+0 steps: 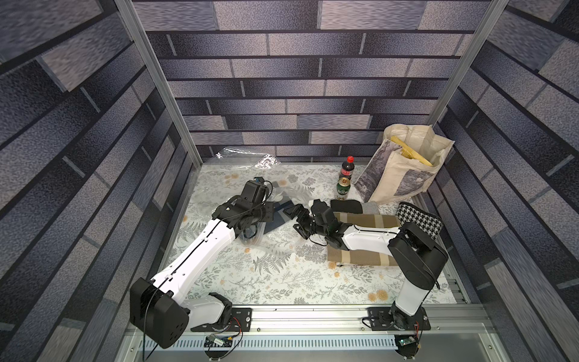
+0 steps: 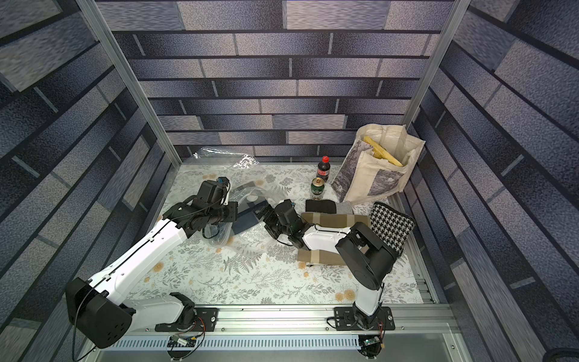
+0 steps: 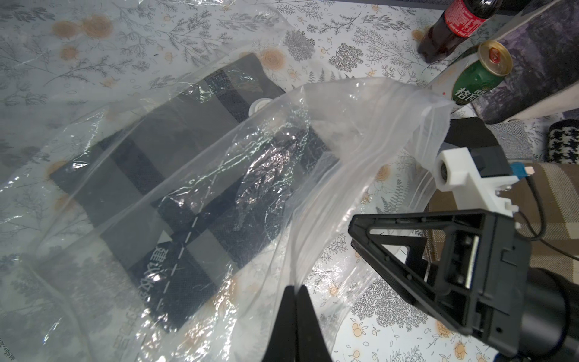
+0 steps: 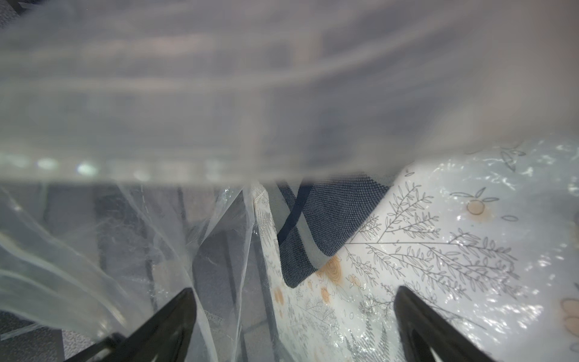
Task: Take the scarf out of the vacuum bag
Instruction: Take out the scarf from the vacuum bag.
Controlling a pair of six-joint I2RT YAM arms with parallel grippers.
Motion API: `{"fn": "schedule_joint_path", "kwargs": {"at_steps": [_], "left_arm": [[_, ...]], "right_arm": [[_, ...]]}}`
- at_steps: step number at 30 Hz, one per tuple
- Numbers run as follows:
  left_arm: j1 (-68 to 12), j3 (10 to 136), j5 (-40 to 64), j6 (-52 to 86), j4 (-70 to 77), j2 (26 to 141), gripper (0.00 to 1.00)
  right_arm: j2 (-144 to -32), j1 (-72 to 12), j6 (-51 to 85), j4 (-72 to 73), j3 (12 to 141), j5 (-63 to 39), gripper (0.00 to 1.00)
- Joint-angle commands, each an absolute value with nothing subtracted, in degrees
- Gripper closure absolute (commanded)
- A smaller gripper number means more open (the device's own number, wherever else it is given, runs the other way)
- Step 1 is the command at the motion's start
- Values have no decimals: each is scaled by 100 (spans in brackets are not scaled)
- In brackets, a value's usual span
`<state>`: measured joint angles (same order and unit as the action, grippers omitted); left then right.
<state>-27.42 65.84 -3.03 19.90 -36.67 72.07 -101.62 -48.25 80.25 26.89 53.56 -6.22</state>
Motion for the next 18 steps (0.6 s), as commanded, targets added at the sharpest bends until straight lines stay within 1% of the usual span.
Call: {"fn": "schedule_joint_path", "kwargs": {"at_steps": [1, 8, 13, 18], "left_arm": [[-2776, 6644, -426, 1837, -3745, 7098, 97], [-2786, 6596, -436, 1837, -3734, 7121, 97], [-2809, 6599, -335, 1827, -3692, 7119, 98], [-2891, 6662, -310, 1854, -3694, 7109, 98]], "right_arm": [[-10168, -5116, 8223, 2614, 5335, -200, 0], [-9585, -5889, 8193, 1501, 5379, 1334, 0], [-9685, -5933, 8337, 1701, 5335, 1354, 0], [-10148, -5946, 8598, 2224, 5467, 1168, 0]]}}
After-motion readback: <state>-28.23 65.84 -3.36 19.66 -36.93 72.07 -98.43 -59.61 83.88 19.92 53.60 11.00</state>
